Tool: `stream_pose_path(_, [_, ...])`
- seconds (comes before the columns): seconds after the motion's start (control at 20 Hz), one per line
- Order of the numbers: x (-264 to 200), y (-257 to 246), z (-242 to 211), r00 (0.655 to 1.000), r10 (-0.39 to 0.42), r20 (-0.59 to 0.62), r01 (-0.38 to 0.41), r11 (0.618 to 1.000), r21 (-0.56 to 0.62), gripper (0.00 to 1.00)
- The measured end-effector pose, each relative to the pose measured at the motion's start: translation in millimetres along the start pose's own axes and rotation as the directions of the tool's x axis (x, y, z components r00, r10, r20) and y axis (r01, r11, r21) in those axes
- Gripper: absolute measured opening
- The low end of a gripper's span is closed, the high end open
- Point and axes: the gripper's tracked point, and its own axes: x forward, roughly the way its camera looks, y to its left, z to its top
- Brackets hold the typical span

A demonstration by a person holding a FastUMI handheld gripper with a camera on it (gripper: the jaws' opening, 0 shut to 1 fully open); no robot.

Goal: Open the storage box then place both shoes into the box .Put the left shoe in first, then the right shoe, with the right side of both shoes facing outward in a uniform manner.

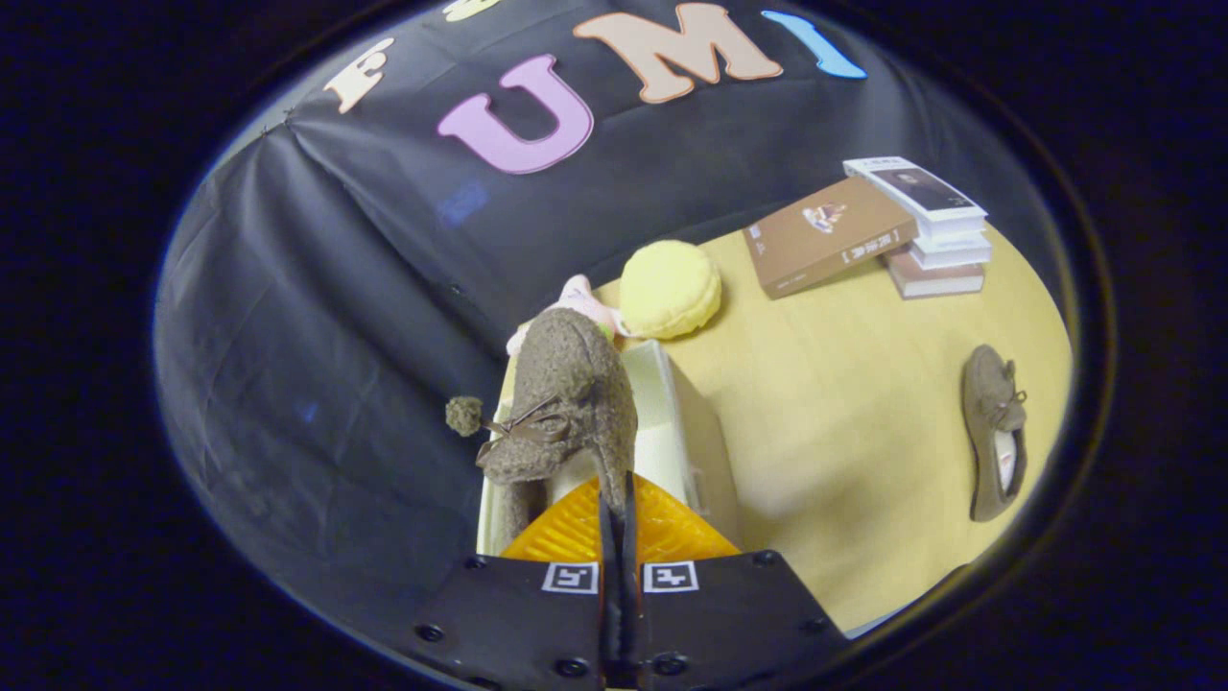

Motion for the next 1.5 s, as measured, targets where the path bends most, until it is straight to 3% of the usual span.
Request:
stream_pose_path(0.5, [76.9,6.0,-67.4,0.983,-0.135,-0.126,0.125,0.989,-0.083,0.03])
stream_pose_path(0.8, [98.7,-4.0,-93.3,0.961,-0.203,-0.190,0.188,0.978,-0.095,0.04])
stream_pose_path(1.05, [102.5,-2.4,-99.3,0.955,-0.202,-0.217,0.189,0.979,-0.079,0.04])
stream_pose_path(1.15, [100.8,1.0,-100.9,0.954,-0.185,-0.235,0.174,0.982,-0.068,0.10])
stream_pose_path(1.35, [94.3,-0.3,-104.5,0.949,-0.159,-0.272,0.141,0.986,-0.085,0.05])
stream_pose_path(1.5, [88.6,-3.8,-98.8,0.964,-0.127,-0.234,0.103,0.988,-0.113,0.42])
